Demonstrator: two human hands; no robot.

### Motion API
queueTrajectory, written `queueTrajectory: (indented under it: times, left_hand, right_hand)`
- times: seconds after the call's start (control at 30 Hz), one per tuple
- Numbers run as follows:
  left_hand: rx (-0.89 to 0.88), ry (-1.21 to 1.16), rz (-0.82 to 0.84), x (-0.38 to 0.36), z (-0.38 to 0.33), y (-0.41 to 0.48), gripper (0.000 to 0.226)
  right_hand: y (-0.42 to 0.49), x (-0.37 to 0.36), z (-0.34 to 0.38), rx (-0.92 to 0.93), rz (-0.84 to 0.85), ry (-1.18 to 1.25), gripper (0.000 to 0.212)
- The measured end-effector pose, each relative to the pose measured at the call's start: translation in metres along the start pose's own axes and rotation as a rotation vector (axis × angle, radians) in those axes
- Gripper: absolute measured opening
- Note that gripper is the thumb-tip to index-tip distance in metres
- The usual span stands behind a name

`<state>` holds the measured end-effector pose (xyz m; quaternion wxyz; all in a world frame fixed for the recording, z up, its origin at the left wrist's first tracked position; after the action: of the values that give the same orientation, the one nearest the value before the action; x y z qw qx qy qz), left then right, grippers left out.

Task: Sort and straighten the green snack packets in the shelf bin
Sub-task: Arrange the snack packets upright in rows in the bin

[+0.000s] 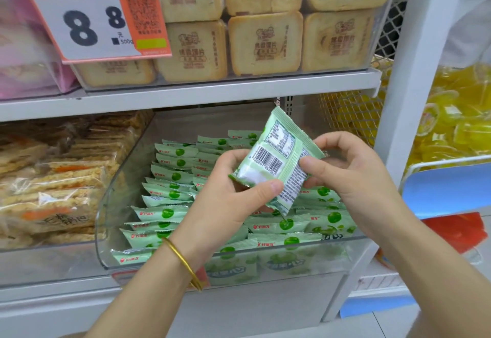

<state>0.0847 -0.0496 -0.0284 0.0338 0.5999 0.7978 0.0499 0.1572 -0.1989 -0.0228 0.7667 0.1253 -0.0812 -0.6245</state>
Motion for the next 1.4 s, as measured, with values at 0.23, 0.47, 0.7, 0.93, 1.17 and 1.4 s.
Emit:
queueTrajectory:
  times: [0.23, 0.47, 0.7, 0.93, 1.17, 1.4]
  left_hand:
    - [0.031, -0.084, -0.149, 0.010, 0.003, 0.006, 0.038]
    - [0.272, -0.256, -0.102, 0.009, 0.009, 0.004, 0.030]
    - [0.290, -0.149, -0.060, 0.002, 0.010, 0.004, 0.039]
    - [-0.357, 0.664, -0.115, -0.002, -0.008, 0.006, 0.027]
    - [-0.356, 1.116, 0.248, -0.028, 0.024, 0.001, 0.057]
    - [-0.351, 1.148, 0.306, -0.031, 0.026, 0.001, 0.054]
  right_hand:
    - [-0.002, -0.001, 0.002, 0.005, 0.012, 0.031, 0.033]
    - [-0.004, 0.001, 0.014, 0.200, 0.153, 0.034, 0.051]
    - [-0.016, 0.007, 0.035, 0.557, 0.082, -0.386, 0.021]
    - [-0.012, 0.037, 0.042, 0.415, 0.061, -0.423, 0.027]
    - [-0.015, 0.043, 0.039, 0.376, 0.221, -0.666, 0.036]
    - [-0.014, 0.044, 0.033, 0.351, 0.350, -0.951, 0.034]
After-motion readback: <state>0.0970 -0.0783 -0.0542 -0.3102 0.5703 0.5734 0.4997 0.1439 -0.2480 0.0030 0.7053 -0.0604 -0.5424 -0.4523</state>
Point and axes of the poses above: each hand's wrist, its own y-axis towards the middle knuckle, its own x-axis out of the back of the hand, z = x × y, the point moved 7 cm from there along y, towards the middle knuckle, and after that the axes turned 8 degrees about -z, right-handed, at the moved point
